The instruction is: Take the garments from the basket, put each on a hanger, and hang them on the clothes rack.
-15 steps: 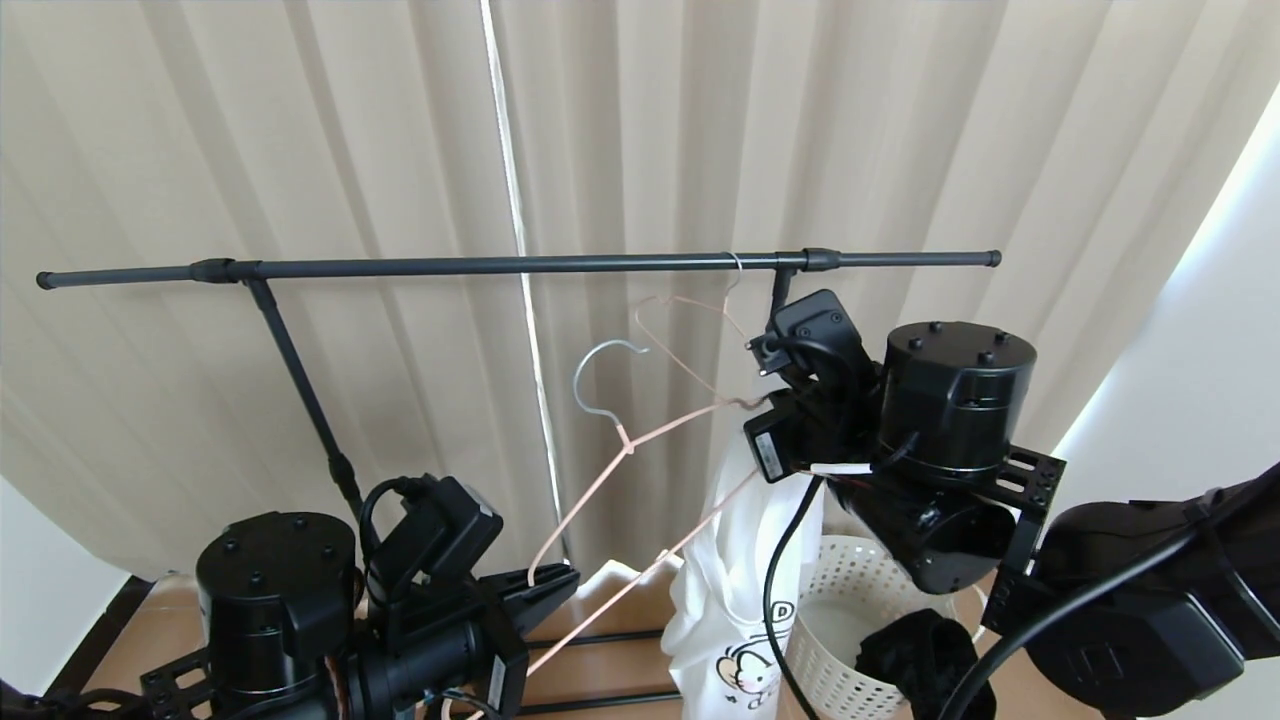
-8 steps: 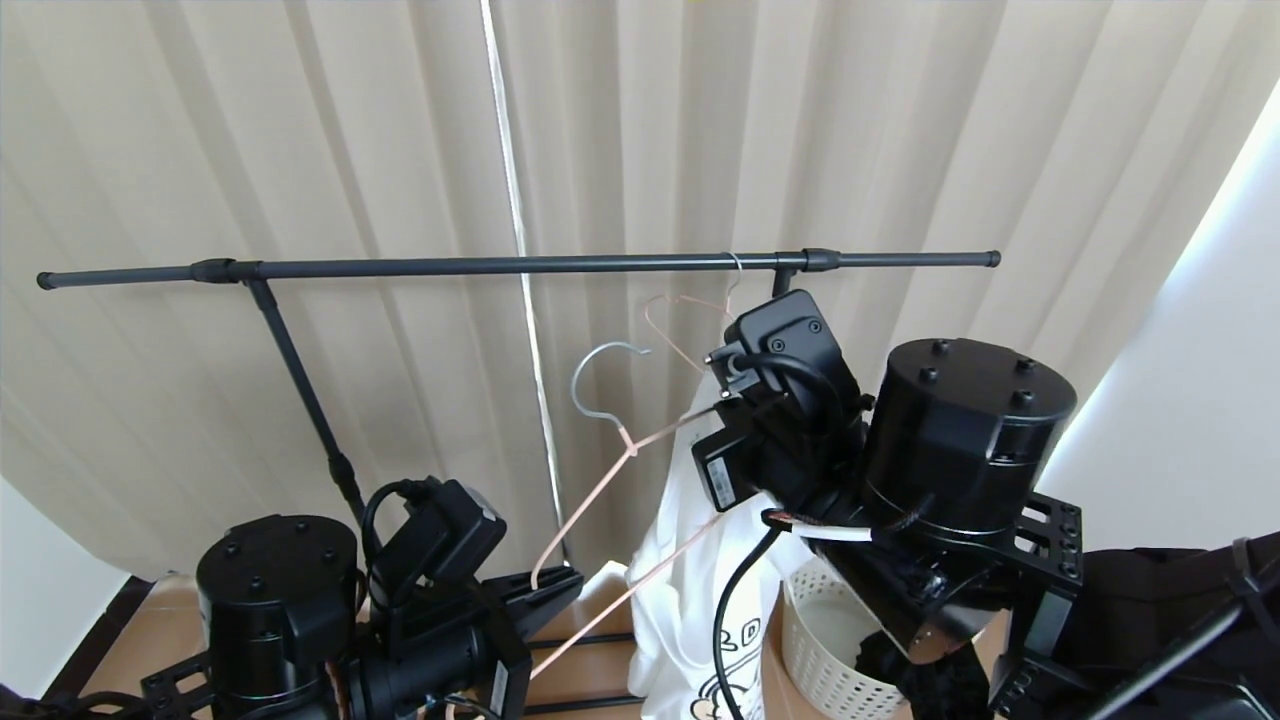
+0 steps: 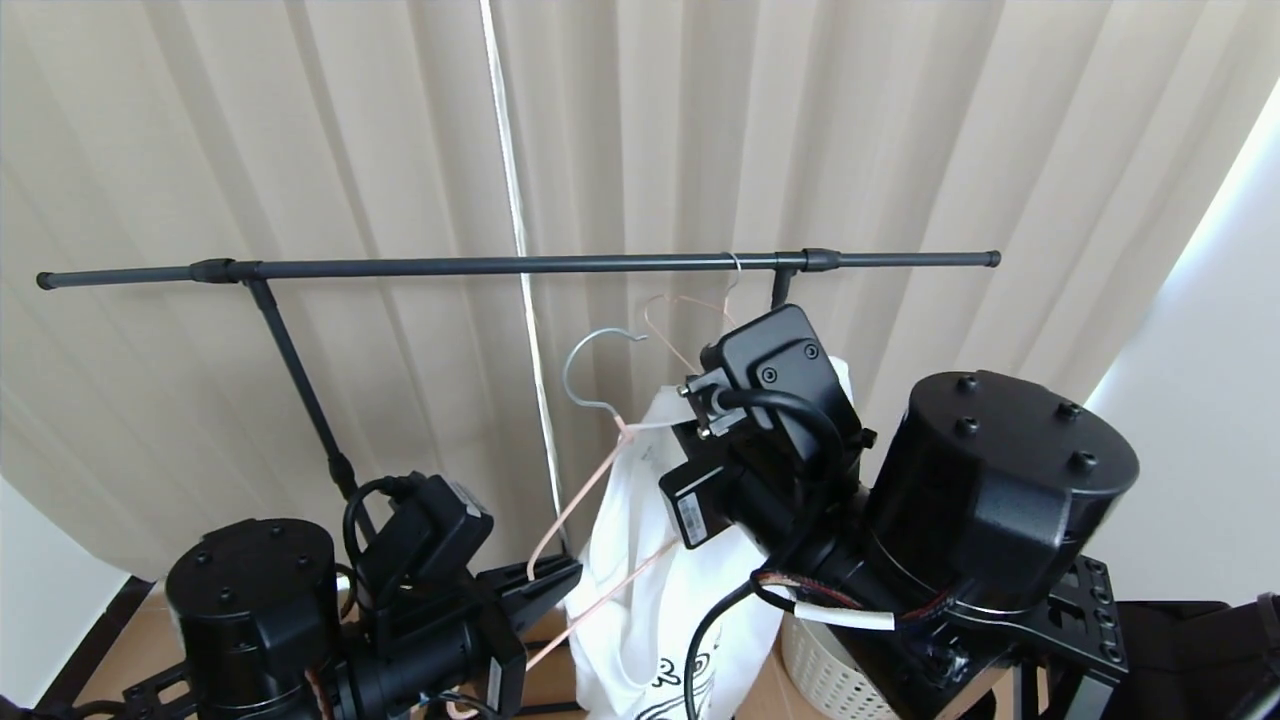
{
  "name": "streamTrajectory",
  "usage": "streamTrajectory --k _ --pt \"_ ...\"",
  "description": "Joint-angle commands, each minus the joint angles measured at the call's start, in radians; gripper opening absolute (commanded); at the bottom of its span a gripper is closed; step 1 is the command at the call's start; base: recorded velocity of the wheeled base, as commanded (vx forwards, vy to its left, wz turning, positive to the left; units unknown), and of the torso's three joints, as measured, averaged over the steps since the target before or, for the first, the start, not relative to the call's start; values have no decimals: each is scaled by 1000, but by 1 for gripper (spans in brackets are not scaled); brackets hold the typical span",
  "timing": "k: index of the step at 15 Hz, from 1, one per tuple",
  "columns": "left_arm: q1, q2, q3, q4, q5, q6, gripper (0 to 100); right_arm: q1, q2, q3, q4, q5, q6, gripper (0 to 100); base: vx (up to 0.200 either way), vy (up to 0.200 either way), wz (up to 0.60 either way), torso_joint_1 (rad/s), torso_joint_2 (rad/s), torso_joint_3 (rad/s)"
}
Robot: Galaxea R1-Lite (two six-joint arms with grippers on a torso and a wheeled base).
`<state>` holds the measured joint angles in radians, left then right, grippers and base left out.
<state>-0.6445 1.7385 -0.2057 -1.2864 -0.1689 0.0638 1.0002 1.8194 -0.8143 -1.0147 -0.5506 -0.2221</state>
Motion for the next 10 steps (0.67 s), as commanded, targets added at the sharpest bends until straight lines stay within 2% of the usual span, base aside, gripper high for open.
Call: streamTrajectory --k 1,4,10 --pt "0 1 29 -31 0 1 0 -15 -9 -6 1 0 0 100 0 0 0 0 0 0" --pt "5 1 45 -70 0 7 0 -37 -46 -9 1 0 0 100 0 0 0 0 0 0" --pt "5 44 77 -218 0 8 0 -58 -58 -26 1 0 0 100 0 0 0 0 0 0"
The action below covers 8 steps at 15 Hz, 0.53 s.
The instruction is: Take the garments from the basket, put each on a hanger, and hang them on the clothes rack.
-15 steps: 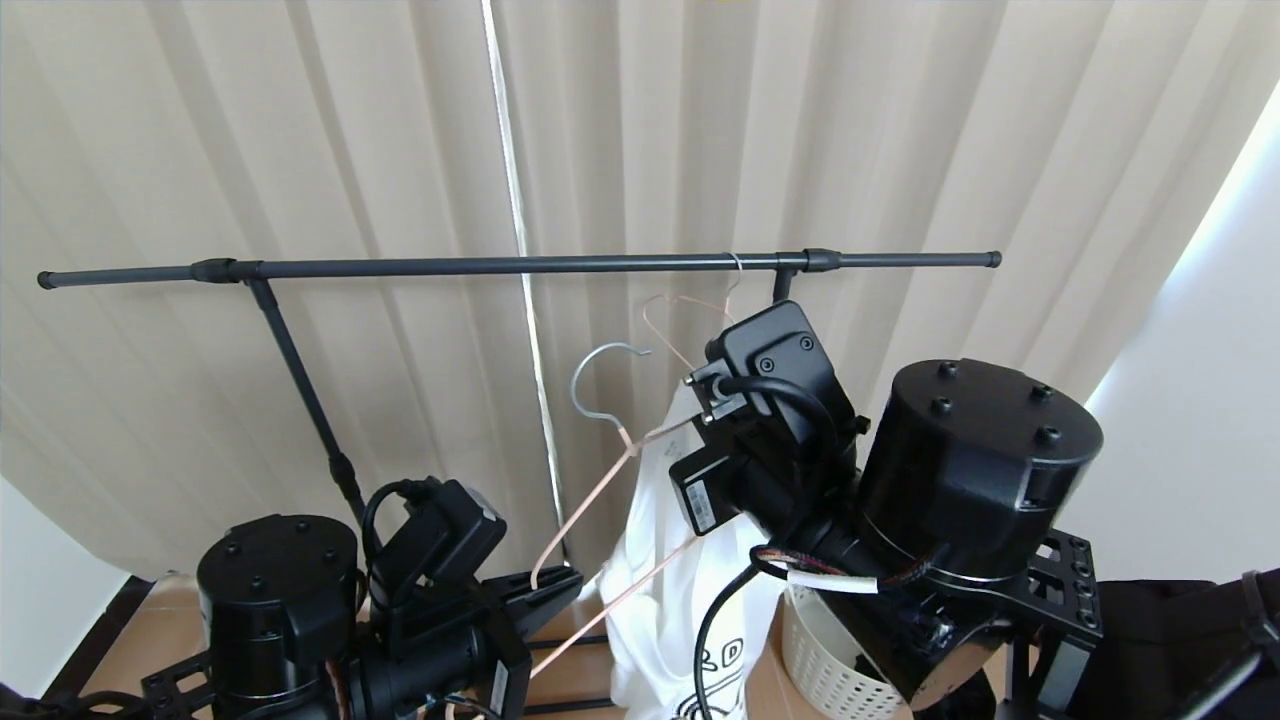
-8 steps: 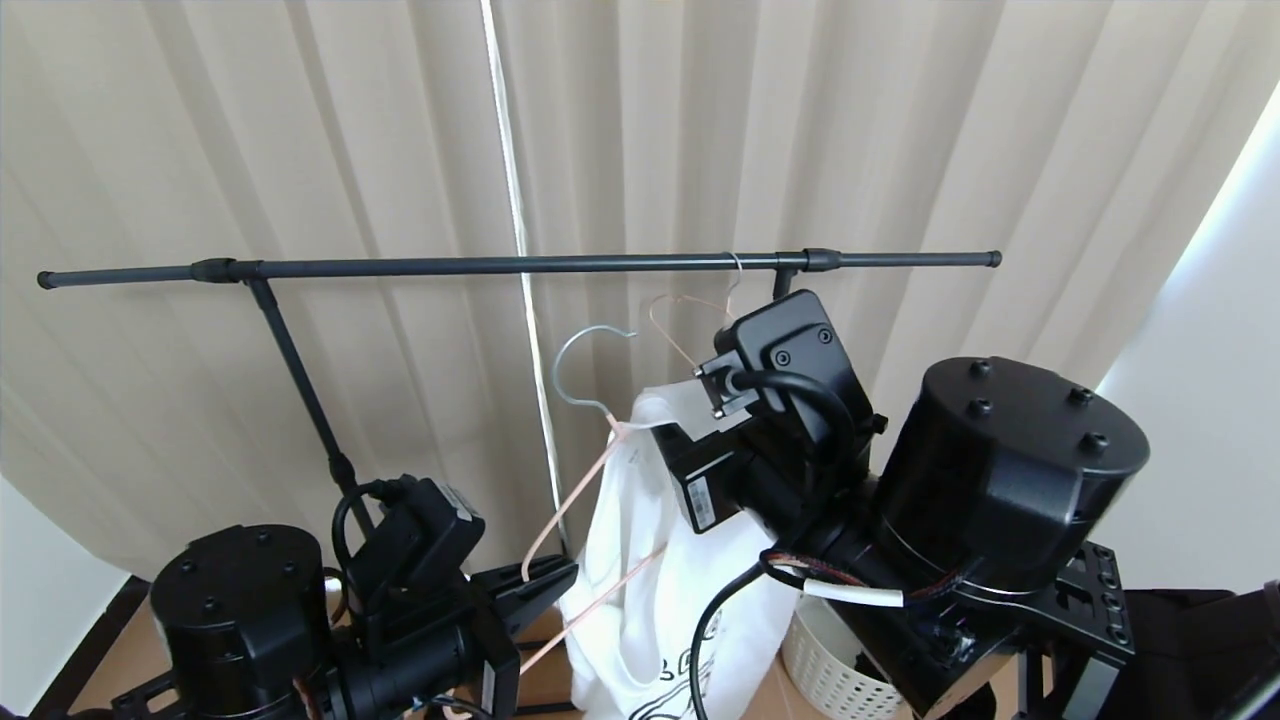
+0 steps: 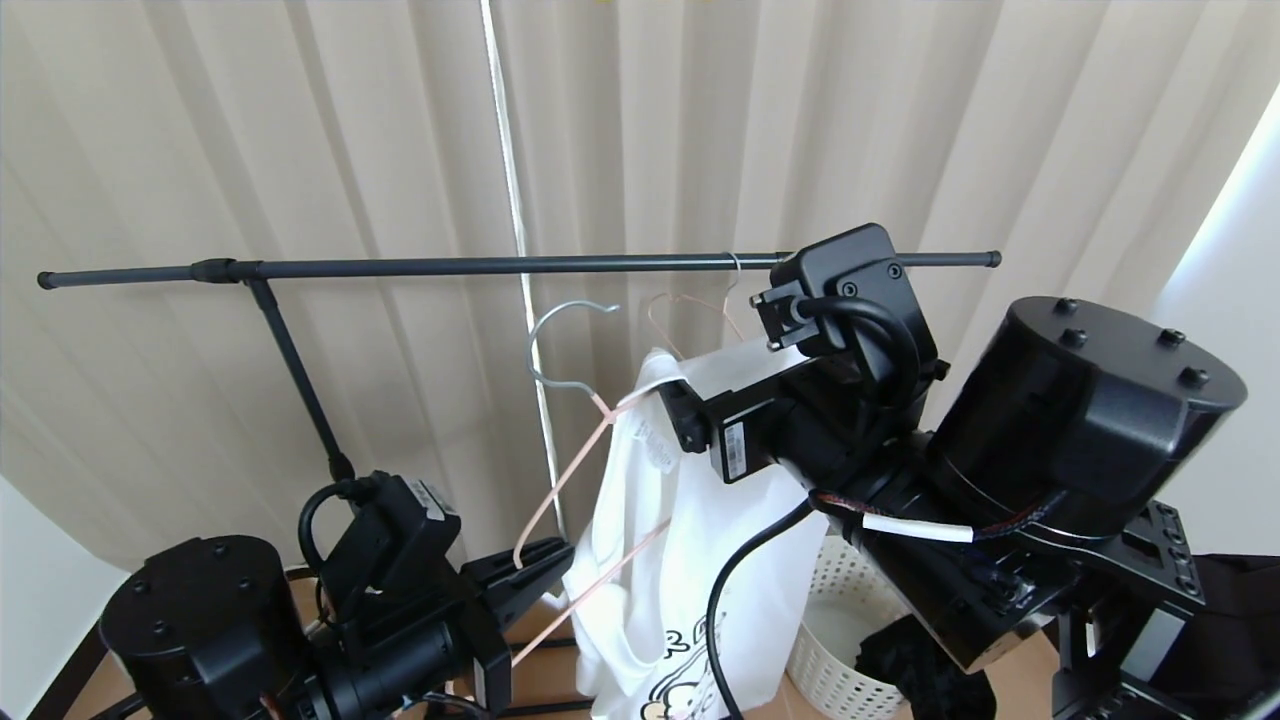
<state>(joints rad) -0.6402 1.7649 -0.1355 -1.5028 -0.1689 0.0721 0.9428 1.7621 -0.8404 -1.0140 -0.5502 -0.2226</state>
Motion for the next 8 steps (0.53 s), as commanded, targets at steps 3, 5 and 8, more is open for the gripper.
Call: streamTrajectory --k 3,5,8 --pt "2 61 -3 -16 55 0 0 5 -7 -2 0 0 0 100 0 0 0 0 0 0" --pt "2 87 -10 -37 60 0 0 25 -6 1 0 0 0 100 0 0 0 0 0 0" --pt "5 142 -21 -68 86 -8 0 30 2 9 2 -2 -1 100 0 0 0 0 0 0"
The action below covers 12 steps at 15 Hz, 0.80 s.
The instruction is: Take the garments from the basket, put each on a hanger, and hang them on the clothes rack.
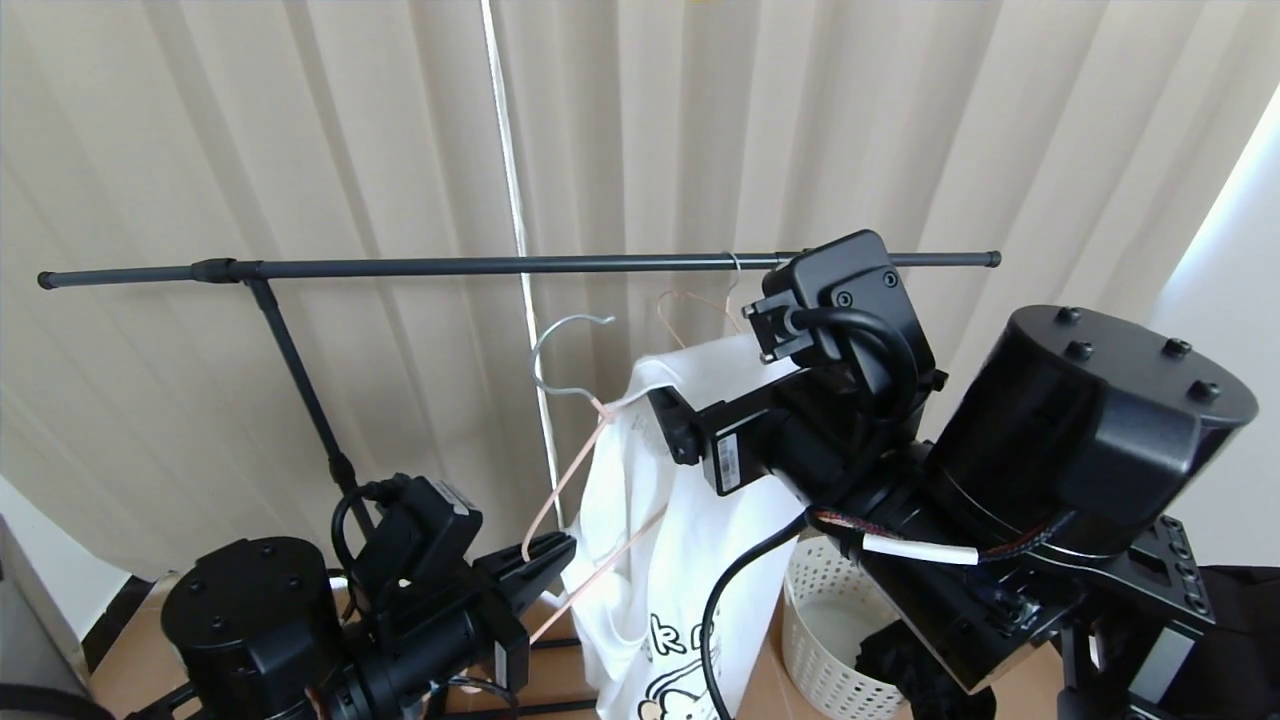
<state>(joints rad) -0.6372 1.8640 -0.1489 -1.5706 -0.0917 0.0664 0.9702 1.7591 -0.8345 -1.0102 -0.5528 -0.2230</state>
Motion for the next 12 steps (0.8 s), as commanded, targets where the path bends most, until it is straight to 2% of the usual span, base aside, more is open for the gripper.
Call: streamTrajectory --k 1,12 --pt "2 63 -11 0 29 -2 0 2 5 6 2 1 -1 100 0 0 0 0 0 0" --pt "30 20 -34 0 40 0 0 -22 46 11 10 2 -4 100 0 0 0 0 0 0"
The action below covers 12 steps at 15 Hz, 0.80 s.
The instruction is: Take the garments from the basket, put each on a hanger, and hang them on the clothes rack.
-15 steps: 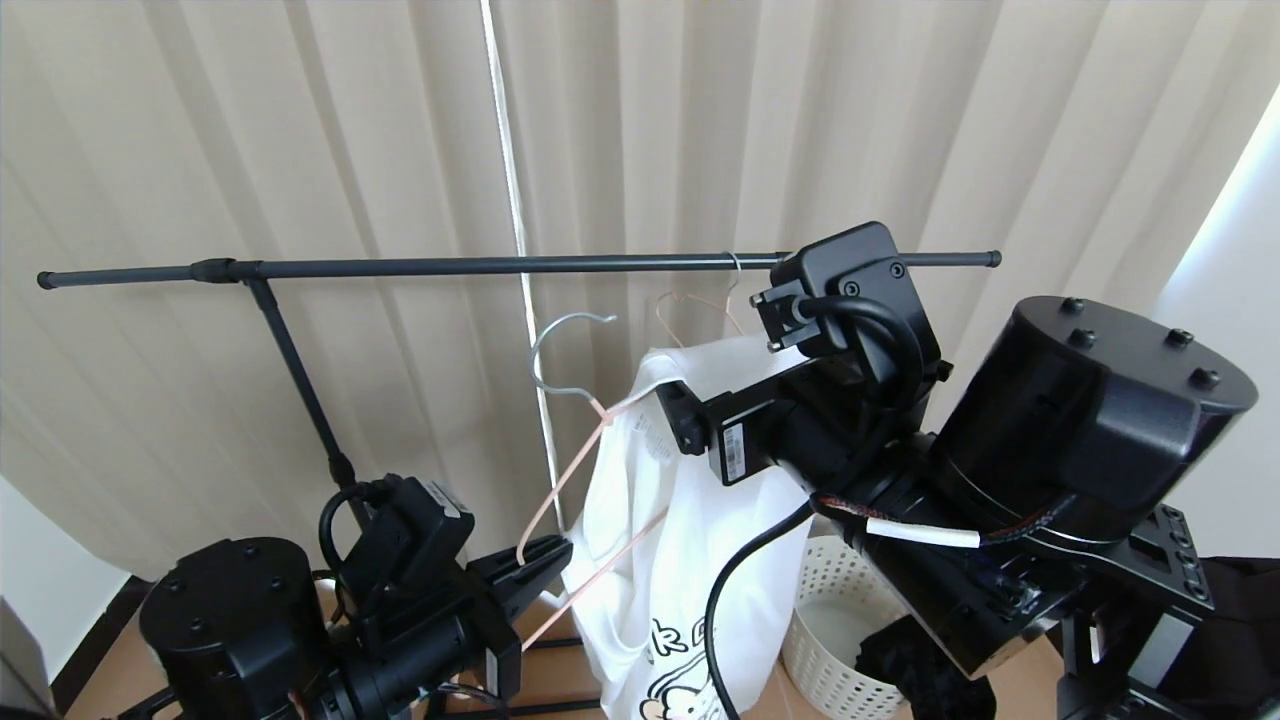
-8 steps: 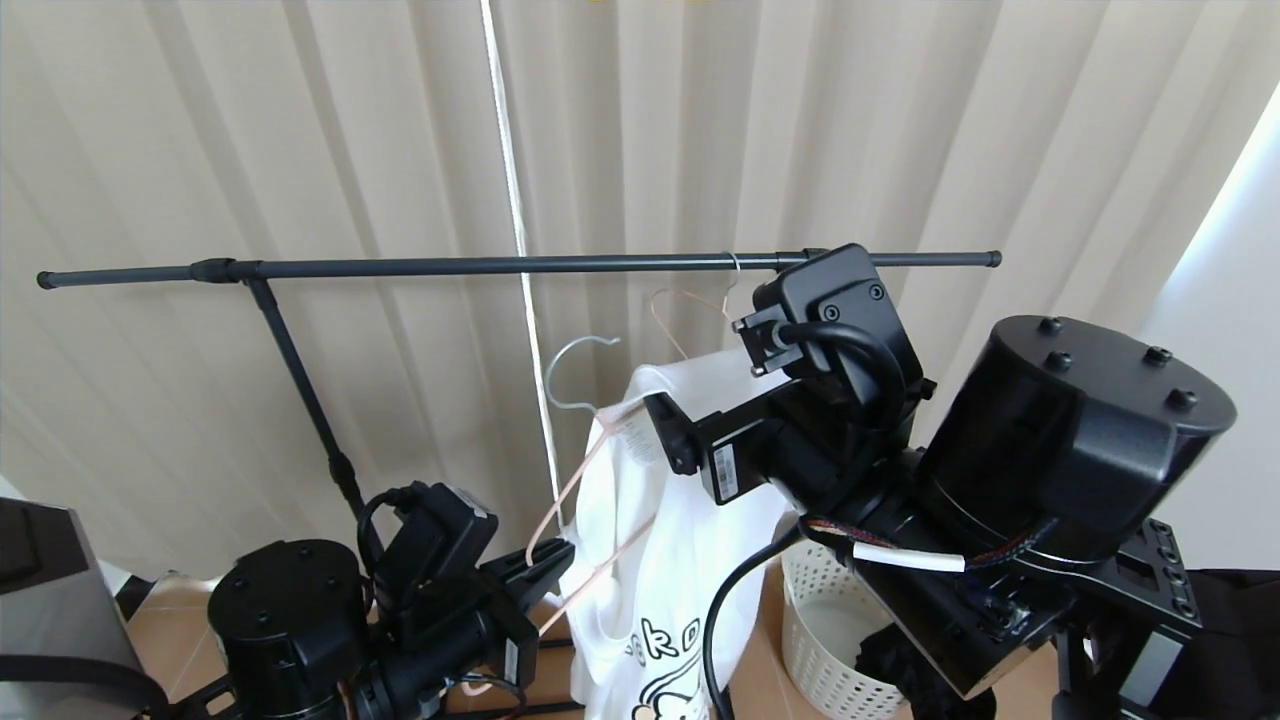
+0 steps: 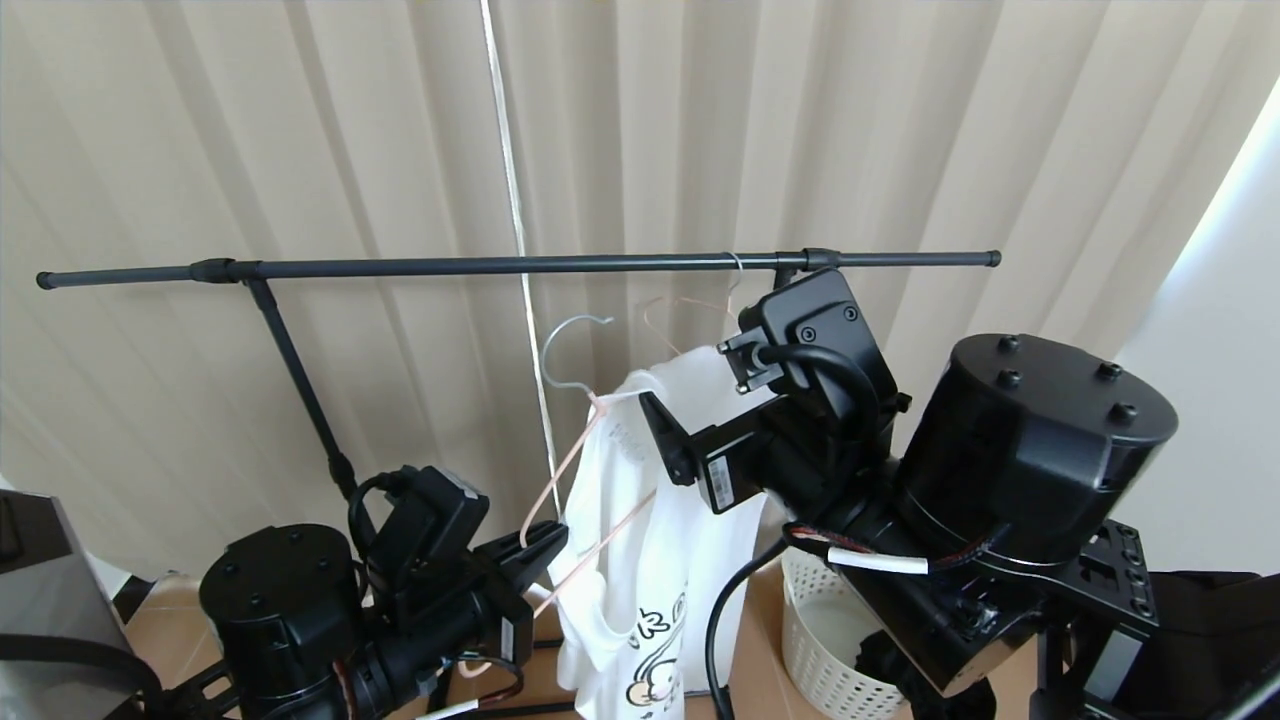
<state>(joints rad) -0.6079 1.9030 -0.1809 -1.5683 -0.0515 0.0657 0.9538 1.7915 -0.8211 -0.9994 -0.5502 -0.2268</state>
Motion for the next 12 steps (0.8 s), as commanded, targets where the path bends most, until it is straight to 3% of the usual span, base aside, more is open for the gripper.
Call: streamTrajectory --k 1,7,10,11,12 --pt "-1 -24 -3 -3 -1 0 0 -6 16 -1 -1 0 0 100 0 0 0 0 0 0" --pt "2 -68 -25 -3 -4 2 0 -4 -11 65 2 26 -36 100 0 0 0 0 0 0" --pt "14 -67 -25 -3 -27 8 0 -29 -73 117 56 124 -52 100 0 0 0 0 0 0" --pt "40 -67 -25 -3 -64 22 0 -56 -113 134 105 176 -59 100 0 0 0 0 0 0" --pt "106 -67 -28 -3 -165 48 0 -98 -182 145 180 271 -59 100 0 0 0 0 0 0"
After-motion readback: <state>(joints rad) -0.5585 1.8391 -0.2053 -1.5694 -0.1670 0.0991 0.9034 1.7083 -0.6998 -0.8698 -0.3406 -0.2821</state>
